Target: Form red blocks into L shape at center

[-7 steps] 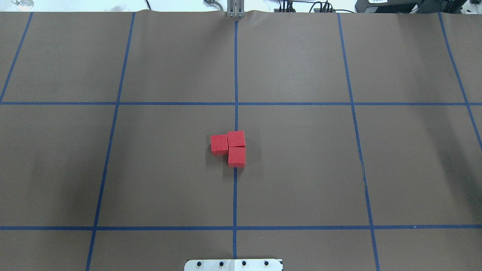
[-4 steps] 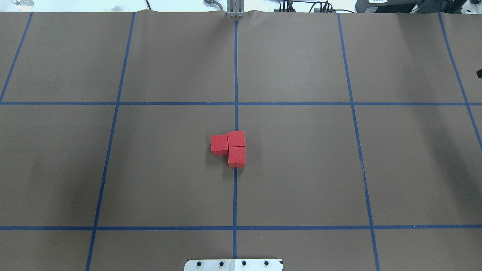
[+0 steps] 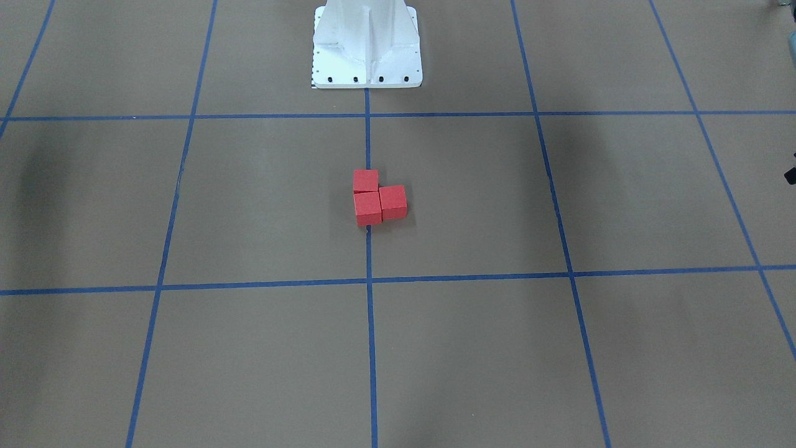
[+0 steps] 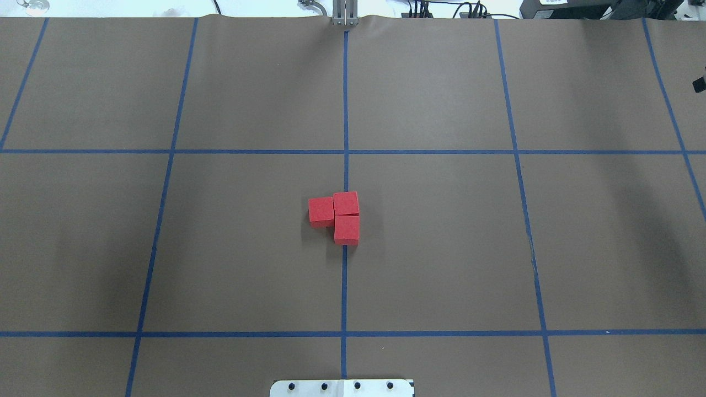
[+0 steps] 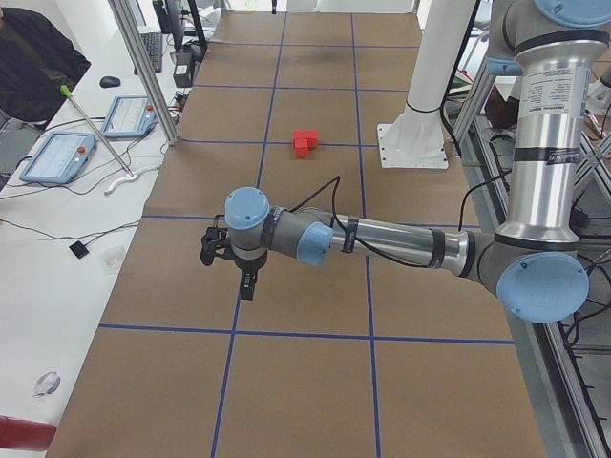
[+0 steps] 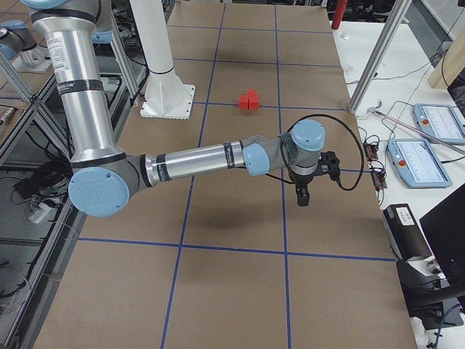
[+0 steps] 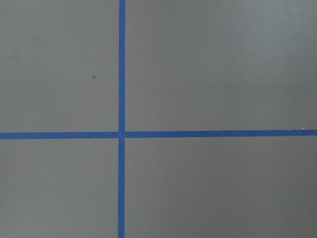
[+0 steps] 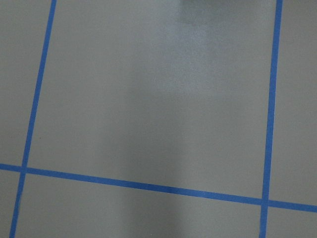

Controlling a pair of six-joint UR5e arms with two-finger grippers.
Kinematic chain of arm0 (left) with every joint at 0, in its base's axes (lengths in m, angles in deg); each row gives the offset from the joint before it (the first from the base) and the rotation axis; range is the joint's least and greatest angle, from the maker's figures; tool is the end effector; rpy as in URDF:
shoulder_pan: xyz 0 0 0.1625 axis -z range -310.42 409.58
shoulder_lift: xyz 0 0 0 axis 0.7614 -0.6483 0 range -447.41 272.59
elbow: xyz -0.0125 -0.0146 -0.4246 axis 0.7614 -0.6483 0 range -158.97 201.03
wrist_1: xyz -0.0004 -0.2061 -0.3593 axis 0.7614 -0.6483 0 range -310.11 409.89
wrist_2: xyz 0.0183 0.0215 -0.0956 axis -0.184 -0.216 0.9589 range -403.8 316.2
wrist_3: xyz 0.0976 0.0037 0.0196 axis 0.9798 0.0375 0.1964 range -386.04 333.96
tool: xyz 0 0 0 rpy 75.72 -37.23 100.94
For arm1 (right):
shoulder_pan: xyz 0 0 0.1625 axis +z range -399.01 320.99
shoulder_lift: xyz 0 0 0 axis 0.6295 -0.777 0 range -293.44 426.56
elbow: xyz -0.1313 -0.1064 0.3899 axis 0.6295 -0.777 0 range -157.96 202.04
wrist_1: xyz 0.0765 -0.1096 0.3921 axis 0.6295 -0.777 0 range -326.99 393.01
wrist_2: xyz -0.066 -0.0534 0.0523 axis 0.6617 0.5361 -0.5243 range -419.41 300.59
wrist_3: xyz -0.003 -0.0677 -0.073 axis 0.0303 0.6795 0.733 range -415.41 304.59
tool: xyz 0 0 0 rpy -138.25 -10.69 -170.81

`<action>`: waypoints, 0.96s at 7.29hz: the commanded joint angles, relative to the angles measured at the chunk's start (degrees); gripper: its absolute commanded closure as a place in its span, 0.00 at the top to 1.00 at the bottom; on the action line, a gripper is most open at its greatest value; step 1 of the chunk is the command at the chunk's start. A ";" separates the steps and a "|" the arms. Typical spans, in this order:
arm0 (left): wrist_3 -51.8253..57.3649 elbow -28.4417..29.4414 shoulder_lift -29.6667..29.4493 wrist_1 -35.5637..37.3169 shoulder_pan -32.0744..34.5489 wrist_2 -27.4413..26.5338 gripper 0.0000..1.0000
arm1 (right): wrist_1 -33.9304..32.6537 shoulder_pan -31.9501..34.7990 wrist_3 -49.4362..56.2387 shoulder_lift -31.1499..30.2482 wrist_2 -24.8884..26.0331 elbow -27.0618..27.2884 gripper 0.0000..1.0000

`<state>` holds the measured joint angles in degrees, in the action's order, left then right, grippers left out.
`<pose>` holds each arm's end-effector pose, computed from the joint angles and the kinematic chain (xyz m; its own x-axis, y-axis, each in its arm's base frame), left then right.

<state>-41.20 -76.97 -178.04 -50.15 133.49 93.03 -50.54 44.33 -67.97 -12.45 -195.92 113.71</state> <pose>-0.0062 -0.5122 0.5612 0.6590 0.0480 -0.7506 0.0743 0.9889 0.1284 -0.0067 -0.5835 0.5259 0.6641 -0.1039 0.7404 -0.0357 0.9848 0.1702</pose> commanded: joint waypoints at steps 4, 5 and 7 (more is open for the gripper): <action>-0.05 -2.89 -0.25 0.20 -0.14 0.09 1.00 | -1.87 0.23 -0.54 -2.37 0.81 4.48 1.00; -0.05 -3.07 0.27 0.03 -0.23 0.18 1.00 | -1.61 -0.20 -0.63 -3.16 0.72 4.48 1.00; 0.04 -2.90 0.19 -0.06 -0.41 0.19 1.00 | -1.52 -1.52 -0.54 -3.95 0.64 4.40 1.00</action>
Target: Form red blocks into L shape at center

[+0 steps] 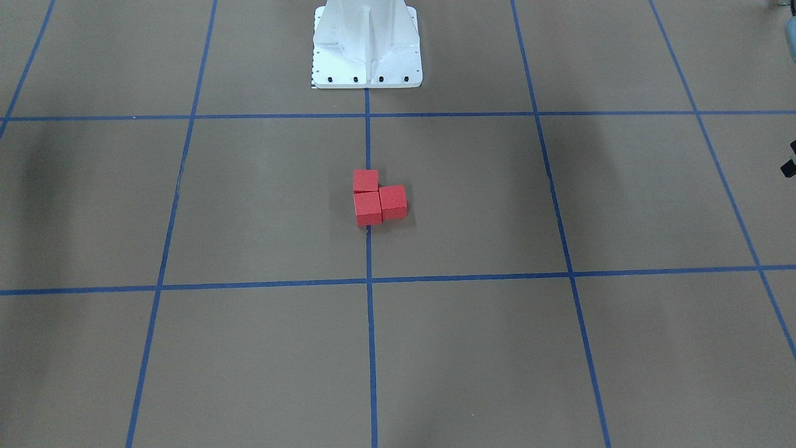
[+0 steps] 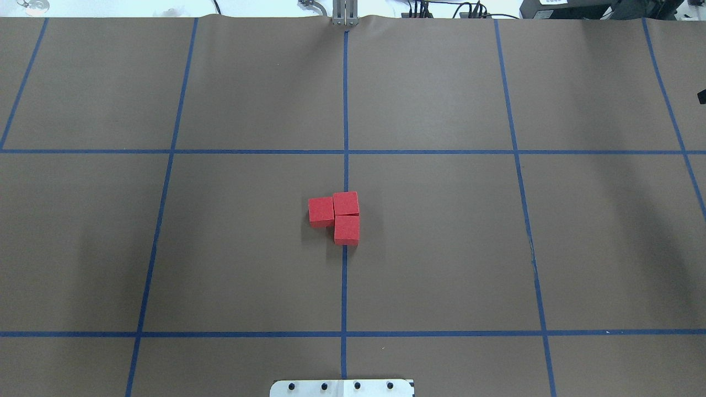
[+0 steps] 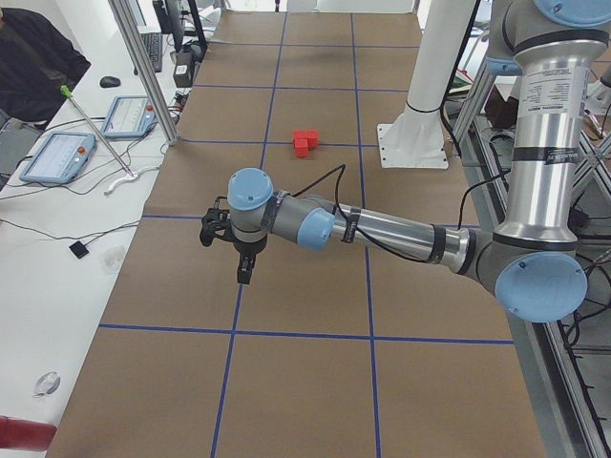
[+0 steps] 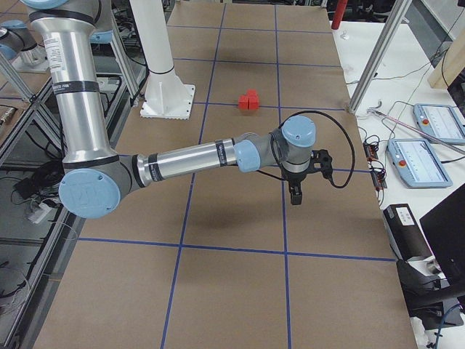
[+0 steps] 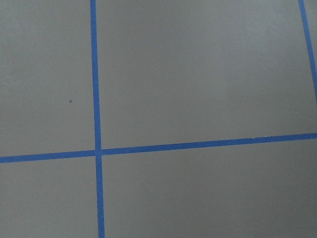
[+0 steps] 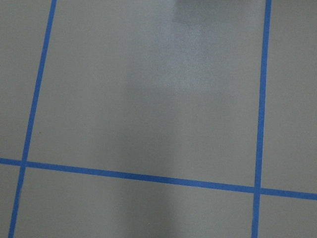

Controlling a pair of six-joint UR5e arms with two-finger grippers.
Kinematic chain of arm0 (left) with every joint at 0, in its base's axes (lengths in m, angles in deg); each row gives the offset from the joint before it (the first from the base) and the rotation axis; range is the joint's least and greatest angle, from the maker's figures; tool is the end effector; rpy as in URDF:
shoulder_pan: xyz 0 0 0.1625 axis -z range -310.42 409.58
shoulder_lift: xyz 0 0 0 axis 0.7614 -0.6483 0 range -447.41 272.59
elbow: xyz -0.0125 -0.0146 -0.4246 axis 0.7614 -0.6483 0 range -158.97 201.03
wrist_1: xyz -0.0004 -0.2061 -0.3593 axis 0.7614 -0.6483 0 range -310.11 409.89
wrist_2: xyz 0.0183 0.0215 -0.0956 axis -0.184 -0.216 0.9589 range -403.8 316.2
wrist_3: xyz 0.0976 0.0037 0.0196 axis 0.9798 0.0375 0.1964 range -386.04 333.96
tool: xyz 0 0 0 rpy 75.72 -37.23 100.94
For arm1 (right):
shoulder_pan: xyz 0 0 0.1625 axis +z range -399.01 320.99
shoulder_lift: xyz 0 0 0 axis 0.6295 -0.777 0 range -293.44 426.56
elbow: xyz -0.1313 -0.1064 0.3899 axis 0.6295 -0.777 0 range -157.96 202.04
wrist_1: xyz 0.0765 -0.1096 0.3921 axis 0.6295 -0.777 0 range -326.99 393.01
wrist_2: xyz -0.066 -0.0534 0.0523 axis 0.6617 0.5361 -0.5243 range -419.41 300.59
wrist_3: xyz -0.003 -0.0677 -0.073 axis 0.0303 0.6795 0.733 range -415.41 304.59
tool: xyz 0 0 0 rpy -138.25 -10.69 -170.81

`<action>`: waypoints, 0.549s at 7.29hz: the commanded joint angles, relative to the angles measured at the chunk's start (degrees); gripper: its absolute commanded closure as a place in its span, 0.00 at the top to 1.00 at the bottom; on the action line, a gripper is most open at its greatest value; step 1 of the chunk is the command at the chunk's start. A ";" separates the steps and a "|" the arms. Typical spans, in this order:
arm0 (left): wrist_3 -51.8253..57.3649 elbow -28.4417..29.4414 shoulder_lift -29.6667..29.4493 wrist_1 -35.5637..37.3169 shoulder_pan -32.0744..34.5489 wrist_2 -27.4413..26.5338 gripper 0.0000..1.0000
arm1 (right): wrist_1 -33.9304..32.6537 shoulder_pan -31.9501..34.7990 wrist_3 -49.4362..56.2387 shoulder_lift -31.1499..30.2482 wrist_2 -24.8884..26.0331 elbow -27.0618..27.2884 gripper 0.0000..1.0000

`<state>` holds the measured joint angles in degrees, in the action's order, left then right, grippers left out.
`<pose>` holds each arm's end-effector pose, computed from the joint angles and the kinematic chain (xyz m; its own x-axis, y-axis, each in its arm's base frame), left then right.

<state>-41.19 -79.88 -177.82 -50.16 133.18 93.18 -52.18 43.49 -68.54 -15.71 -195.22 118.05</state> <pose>-0.0037 -0.5087 0.5374 0.6529 0.0873 -0.7524 0.0691 0.9823 0.1740 -0.0111 -0.5581 0.5246 0.6721 -0.0951 0.7344 -0.0297 0.9874 0.1551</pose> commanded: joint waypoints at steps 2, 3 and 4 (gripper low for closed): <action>0.03 0.45 0.15 0.03 -0.10 -0.05 1.00 | 0.12 -0.76 -0.05 -1.04 -0.07 0.42 1.00; 0.03 0.45 0.06 0.20 -0.28 -0.14 1.00 | 0.12 -0.68 -0.05 -1.04 -0.07 0.50 1.00; -0.06 0.45 -0.02 0.29 -0.28 -0.23 1.00 | 0.20 -0.68 -0.05 -0.96 -0.07 0.76 1.00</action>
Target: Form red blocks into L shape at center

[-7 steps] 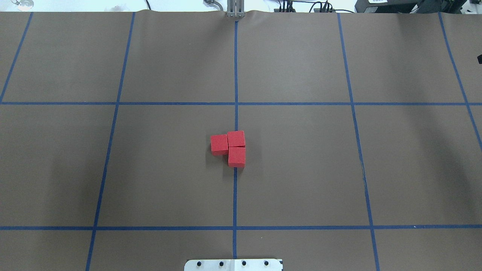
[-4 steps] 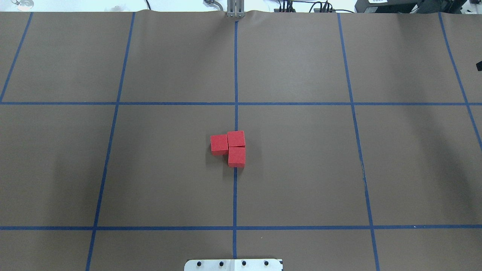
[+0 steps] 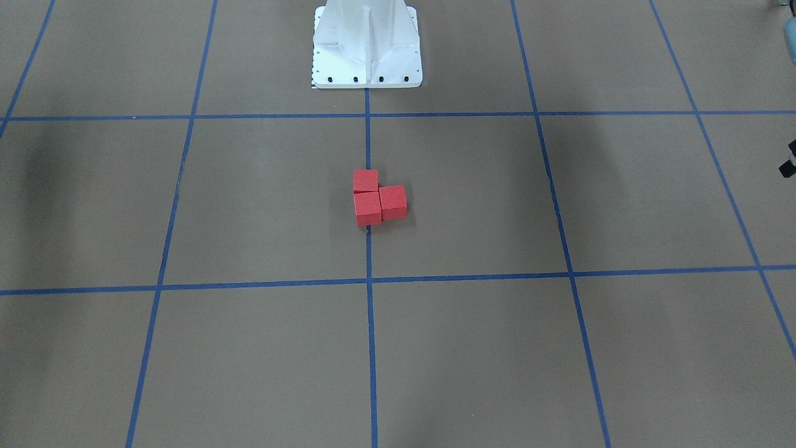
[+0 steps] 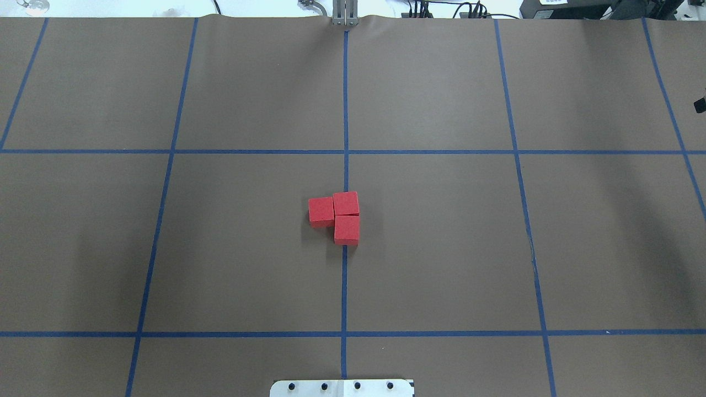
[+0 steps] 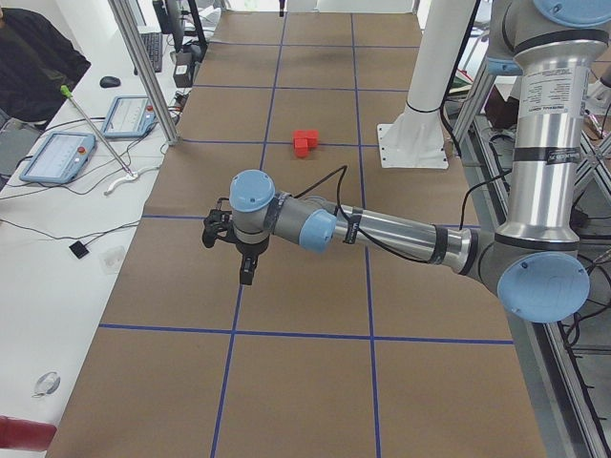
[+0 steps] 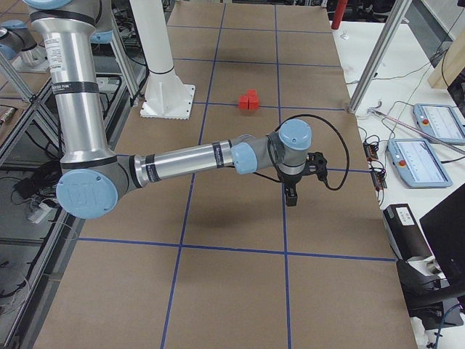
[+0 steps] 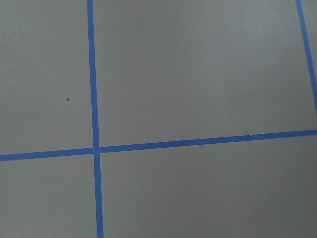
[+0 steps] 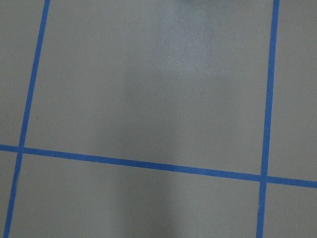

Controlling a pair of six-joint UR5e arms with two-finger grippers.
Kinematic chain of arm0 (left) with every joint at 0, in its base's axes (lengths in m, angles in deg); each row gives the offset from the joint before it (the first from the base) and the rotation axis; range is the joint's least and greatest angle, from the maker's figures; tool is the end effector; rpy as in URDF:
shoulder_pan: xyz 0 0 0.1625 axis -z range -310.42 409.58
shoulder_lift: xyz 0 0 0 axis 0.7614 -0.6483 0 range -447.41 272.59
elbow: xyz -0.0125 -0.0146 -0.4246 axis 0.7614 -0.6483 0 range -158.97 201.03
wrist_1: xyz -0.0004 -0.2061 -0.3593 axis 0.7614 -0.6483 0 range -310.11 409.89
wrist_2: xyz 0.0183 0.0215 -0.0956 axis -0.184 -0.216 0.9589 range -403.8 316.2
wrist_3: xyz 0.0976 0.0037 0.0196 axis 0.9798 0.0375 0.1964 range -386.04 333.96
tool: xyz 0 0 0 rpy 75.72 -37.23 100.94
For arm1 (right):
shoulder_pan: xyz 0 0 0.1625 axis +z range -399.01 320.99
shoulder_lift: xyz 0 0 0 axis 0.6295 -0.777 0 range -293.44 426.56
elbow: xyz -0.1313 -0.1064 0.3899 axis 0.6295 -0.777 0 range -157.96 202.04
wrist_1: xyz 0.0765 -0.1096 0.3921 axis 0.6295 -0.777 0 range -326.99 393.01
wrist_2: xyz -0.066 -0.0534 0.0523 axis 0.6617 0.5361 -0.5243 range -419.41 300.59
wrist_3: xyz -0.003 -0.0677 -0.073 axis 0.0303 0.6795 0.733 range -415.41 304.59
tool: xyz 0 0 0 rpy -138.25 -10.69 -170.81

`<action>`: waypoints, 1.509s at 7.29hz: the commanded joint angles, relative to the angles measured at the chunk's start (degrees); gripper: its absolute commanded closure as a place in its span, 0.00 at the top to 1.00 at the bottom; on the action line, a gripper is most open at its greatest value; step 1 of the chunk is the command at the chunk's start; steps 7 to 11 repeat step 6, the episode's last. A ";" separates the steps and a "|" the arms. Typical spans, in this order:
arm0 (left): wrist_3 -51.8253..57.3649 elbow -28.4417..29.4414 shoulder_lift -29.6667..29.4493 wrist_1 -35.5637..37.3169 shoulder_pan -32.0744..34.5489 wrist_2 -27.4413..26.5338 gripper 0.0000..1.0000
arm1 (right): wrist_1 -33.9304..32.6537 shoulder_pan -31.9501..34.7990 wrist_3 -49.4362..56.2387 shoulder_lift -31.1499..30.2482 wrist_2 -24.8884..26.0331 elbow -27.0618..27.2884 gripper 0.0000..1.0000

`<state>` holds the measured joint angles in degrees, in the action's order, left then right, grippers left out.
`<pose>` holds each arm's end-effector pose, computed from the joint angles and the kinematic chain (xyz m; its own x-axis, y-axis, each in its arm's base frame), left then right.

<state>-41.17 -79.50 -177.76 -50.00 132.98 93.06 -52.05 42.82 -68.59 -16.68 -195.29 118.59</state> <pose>-0.0021 -0.5087 0.5418 0.6550 0.0818 -0.7512 0.0656 0.9842 0.1644 -0.0167 -0.5513 0.5289 0.6706 -0.0985 0.7353 -0.0185 0.9886 0.1492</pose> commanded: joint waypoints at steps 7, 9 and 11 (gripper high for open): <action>-0.08 3.50 -0.01 0.31 -2.88 -0.54 1.00 | -0.02 -0.01 -0.09 -3.16 1.23 4.79 1.00; -0.08 3.50 -0.01 0.31 -2.88 -0.54 1.00 | -0.02 -0.01 -0.09 -3.16 1.23 4.79 1.00; -0.08 3.50 -0.01 0.31 -2.88 -0.54 1.00 | -0.02 -0.01 -0.09 -3.16 1.23 4.79 1.00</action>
